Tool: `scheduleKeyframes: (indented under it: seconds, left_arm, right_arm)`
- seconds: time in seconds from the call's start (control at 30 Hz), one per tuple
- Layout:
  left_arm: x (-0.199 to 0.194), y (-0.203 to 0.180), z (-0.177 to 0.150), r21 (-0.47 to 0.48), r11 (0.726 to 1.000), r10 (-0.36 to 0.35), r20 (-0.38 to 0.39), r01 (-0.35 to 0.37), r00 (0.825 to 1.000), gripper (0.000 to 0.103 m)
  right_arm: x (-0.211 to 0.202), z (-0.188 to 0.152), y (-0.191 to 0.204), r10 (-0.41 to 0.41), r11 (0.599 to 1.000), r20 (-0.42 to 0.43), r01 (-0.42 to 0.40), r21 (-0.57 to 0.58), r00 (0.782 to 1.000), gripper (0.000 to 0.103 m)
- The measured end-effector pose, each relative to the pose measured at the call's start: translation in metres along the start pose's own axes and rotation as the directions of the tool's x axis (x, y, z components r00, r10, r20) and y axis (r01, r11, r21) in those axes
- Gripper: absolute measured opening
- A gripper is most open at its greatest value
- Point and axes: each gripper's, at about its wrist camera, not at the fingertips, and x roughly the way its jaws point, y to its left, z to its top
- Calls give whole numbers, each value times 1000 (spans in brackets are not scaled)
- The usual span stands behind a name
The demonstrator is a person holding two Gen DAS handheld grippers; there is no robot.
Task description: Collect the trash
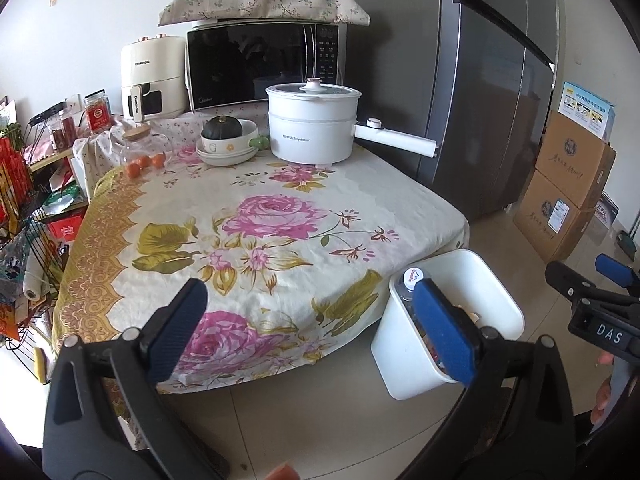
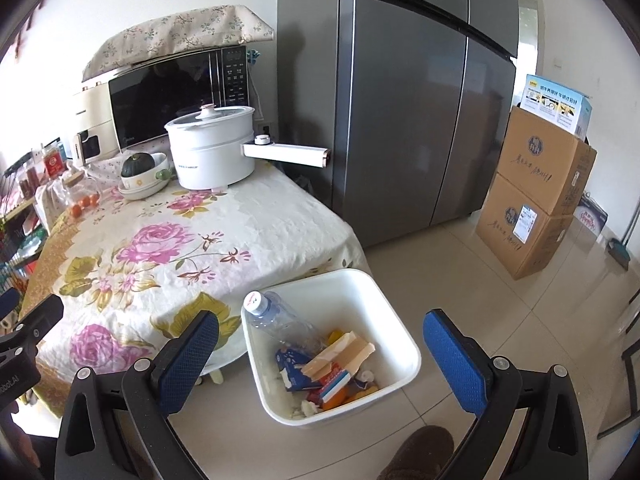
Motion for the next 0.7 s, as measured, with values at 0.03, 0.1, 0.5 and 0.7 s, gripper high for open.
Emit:
scheduleKeyframes:
  seconds: [0.03,0.1,0.5,0.7]
  left_arm:
    - [0,-1,0,1,1000,0,0,0,1000,102]
    - [-1,-1,-1,3,1000,1,3,-1,1000,102]
    - [-2,-1,-3,8,1000,-6,-12,6,1000,102]
    - [-3,0,-2,-1,1000,-15,-16,15,1000,102]
  right_arm:
    - [0,0,1,-1,1000,2,1,-2,1000,103]
    - [0,-1,1,0,1000,2,0,-5,1000,103]
    - [2,-3,5,0,1000,-4,0,-15,1000,103]
    - [1,-3,8,3,1000,-1,-4,-22,1000,103]
